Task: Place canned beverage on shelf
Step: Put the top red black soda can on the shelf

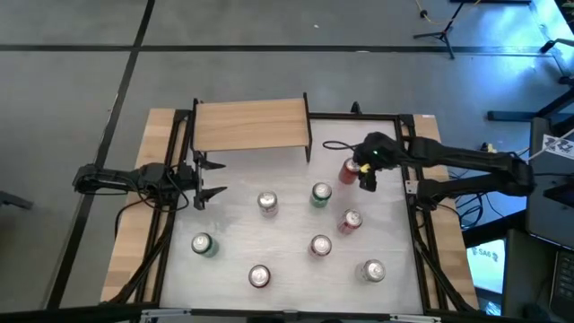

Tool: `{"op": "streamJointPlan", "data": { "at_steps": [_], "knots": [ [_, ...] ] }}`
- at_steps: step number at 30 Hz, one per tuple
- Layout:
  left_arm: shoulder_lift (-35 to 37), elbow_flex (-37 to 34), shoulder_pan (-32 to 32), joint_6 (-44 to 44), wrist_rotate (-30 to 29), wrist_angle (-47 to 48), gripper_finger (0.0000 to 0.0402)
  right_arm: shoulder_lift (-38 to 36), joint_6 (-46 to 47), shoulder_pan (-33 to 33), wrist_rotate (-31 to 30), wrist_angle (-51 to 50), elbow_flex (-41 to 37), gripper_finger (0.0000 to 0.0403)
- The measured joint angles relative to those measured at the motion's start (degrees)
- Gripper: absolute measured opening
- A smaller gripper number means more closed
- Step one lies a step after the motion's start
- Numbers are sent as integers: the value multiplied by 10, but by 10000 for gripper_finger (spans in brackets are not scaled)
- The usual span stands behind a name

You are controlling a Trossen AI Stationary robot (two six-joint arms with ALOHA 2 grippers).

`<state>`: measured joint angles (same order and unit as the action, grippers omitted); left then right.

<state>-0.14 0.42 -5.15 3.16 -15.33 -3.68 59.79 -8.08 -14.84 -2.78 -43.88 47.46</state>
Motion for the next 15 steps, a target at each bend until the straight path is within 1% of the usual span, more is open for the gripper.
{"op": "streamJointPlan", "data": {
  "at_steps": [7, 15],
  "knots": [
    [0, 0, 0, 0, 0, 0, 330, 29, -24, -24, 3, 5, 0, 289],
    [0, 0, 0, 0, 0, 0, 330, 50, -32, -25, 2, 7, 0, 289]
  ]
}}
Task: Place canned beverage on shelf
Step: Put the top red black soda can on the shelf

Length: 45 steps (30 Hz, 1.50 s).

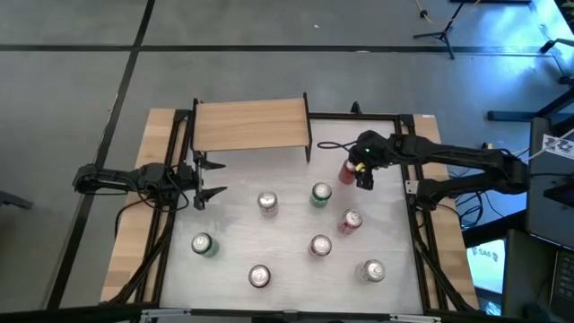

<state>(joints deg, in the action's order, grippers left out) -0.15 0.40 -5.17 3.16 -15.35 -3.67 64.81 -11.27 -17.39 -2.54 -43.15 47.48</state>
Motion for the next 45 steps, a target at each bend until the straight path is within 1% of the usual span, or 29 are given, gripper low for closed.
{"op": "streamJointPlan", "data": {
  "at_steps": [14, 28, 45],
  "knots": [
    [0, 0, 0, 0, 0, 0, 330, 42, -7, 0, -4, 18, 2, 289],
    [0, 0, 0, 0, 0, 0, 330, 44, 9, 1, 1, 65, -1, 289],
    [0, 0, 0, 0, 0, 1, 330, 44, 9, 1, 1, 66, -1, 289]
  ]
}}
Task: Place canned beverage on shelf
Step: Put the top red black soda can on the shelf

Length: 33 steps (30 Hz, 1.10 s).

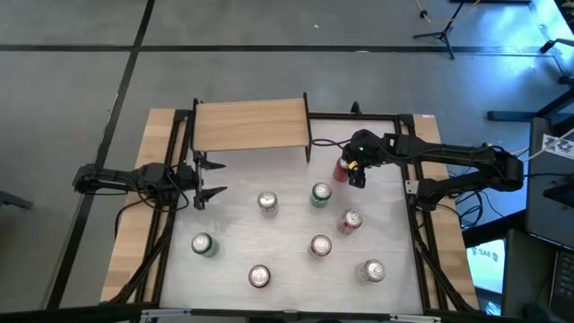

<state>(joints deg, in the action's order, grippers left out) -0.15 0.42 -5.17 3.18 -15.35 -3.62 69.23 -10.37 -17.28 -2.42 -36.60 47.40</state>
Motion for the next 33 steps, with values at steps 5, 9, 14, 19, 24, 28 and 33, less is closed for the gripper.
{"op": "streamJointPlan", "data": {
  "at_steps": [5, 9, 14, 19, 24, 28, 33],
  "knots": [
    [0, 0, 0, 0, 0, 0, 330, 0, 0, 0, 5, -1, -1, 317],
    [0, 0, 0, 0, 0, 0, 330, 3, 0, 0, 6, -7, -3, 357],
    [0, 0, 0, 0, 0, 0, 330, 24, 0, 0, 5, -4, -3, 384],
    [0, 0, 0, 0, 0, 0, 330, 56, 0, 0, 5, -5, -4, 385],
    [0, 0, 0, 0, 0, 0, 330, 66, 0, 0, 5, -5, -4, 386],
    [0, 0, 0, 2, 0, 1, 330, 66, 0, 0, -8, -5, -4, 386],
    [0, 0, 0, 3, 0, 1, 330, 66, 0, 0, -9, -5, -4, 382]
  ]
}}
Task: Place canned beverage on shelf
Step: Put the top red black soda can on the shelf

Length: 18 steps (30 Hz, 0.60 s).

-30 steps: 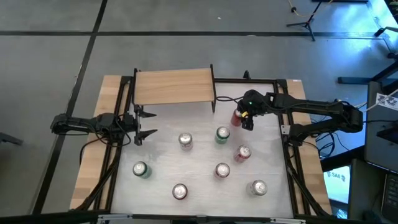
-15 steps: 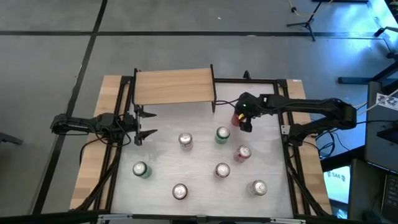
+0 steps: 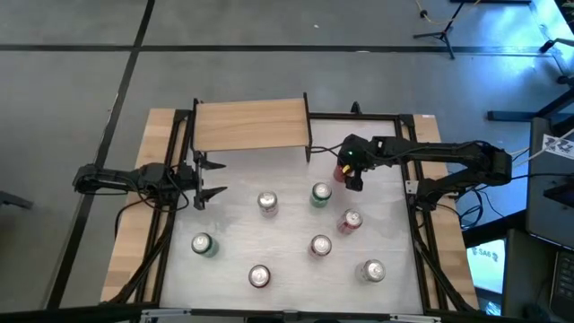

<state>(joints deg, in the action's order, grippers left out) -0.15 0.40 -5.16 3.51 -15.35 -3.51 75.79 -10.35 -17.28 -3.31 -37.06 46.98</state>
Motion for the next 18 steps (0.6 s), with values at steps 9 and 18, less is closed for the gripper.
{"op": "streamJointPlan", "data": {
  "at_steps": [9, 18],
  "knots": [
    [0, 0, 0, 0, 0, 0, 330, -1, 0, 0, 20, 2, 2, 300],
    [0, 0, 0, 0, 0, 0, 330, -1, -2, 0, 57, 1, 2, 305]
  ]
}}
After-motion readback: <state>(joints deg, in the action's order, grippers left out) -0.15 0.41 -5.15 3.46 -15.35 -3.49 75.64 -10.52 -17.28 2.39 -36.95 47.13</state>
